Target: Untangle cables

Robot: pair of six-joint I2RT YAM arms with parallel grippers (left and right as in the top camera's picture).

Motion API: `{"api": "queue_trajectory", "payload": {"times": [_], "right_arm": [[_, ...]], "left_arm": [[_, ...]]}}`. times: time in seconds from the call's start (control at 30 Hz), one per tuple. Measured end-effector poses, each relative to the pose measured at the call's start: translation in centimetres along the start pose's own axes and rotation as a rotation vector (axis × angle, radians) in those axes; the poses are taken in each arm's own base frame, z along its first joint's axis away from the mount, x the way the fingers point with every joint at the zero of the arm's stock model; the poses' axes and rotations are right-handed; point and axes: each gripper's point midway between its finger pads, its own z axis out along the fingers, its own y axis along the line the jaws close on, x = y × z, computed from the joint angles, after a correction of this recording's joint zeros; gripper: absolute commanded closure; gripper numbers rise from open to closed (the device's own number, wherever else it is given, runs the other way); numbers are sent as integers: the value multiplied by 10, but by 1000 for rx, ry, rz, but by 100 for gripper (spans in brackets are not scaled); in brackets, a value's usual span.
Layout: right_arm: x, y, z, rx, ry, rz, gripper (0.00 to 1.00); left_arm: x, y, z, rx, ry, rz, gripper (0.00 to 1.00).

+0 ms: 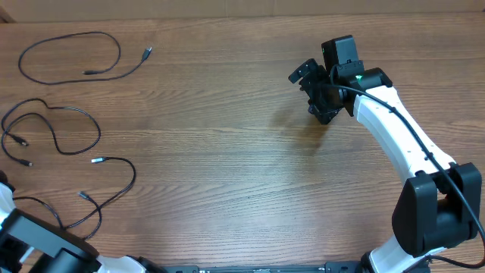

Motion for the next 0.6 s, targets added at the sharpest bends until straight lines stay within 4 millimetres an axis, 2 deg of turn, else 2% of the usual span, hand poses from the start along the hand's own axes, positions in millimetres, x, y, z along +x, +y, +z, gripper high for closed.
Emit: {"api": "queue_trajectory", "payload": {"times": [0.37,0.43,0.47,0.5,0.6], "right_arm": [[0,0,0,2,0,0,0],[0,0,0,2,0,0,0],[0,0,0,2,0,0,0],[0,0,0,2,0,0,0],[0,-1,0,2,1,0,0]], "left_arm": [[14,-12,29,-5,-14,172,96],[19,-12,34,-14,-5,198,93],[21,-11,36,-16,-2,207,87],[23,-11,38,-20,2,214,76],[28,-12,43,-23,7,232,59]]}}
